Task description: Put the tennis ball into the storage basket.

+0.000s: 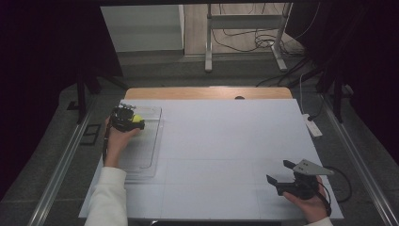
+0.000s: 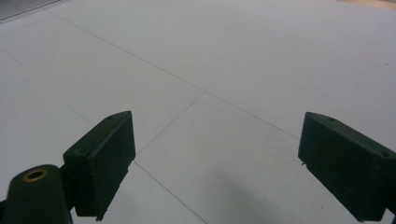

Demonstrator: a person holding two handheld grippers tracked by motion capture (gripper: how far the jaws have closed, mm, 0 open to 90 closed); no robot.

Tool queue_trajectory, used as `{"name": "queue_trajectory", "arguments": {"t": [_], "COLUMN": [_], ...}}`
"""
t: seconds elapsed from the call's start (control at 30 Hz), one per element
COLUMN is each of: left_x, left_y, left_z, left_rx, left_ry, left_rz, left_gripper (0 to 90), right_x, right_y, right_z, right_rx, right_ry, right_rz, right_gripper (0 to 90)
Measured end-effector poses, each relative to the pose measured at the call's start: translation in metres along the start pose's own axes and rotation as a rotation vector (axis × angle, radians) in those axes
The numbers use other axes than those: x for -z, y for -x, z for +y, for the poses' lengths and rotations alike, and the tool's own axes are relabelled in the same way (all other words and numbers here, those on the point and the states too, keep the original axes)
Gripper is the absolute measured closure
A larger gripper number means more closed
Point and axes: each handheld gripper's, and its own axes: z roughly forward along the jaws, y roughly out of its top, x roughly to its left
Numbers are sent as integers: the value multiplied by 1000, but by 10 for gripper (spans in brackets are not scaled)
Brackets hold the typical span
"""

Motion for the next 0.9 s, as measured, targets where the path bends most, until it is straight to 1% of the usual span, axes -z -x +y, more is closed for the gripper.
{"name": "queue_trajectory", "arguments": {"t": [0.07,0.1,0.17,0.23,0.27,0.3,0.33,0.5,0.53,0.63,0.67,0.9], "left_x": [0,2,4,6,8,8,9,18,21,26,26,37], "left_y": [0,0,0,0,0,0,-1,-4,-5,-7,-7,-4], "left_z": [0,1,1,2,2,2,2,2,2,1,1,1], "left_rx": [0,3,9,19,27,27,34,71,89,108,108,129], "left_ry": [2,17,32,57,71,71,80,123,139,164,164,200], "left_rz": [2,5,7,-12,-31,-31,-43,-109,-134,-174,-174,-231], "left_gripper": [230,230,199,182,174,163,163,147,146,143,142,140], "right_x": [0,0,0,0,1,1,1,0,0,0,0,-2], "right_y": [0,0,0,0,0,0,0,1,2,3,3,5], "right_z": [0,0,0,0,0,0,0,0,0,-1,-1,-1], "right_rx": [-1,-1,0,2,2,2,-1,-5,-6,-13,-13,-15], "right_ry": [0,1,1,1,2,2,2,5,5,7,7,12], "right_rz": [0,-1,-1,-3,-3,-3,-2,4,5,11,11,23], "right_gripper": [114,114,114,114,114,114,114,114,114,114,114,114]}}
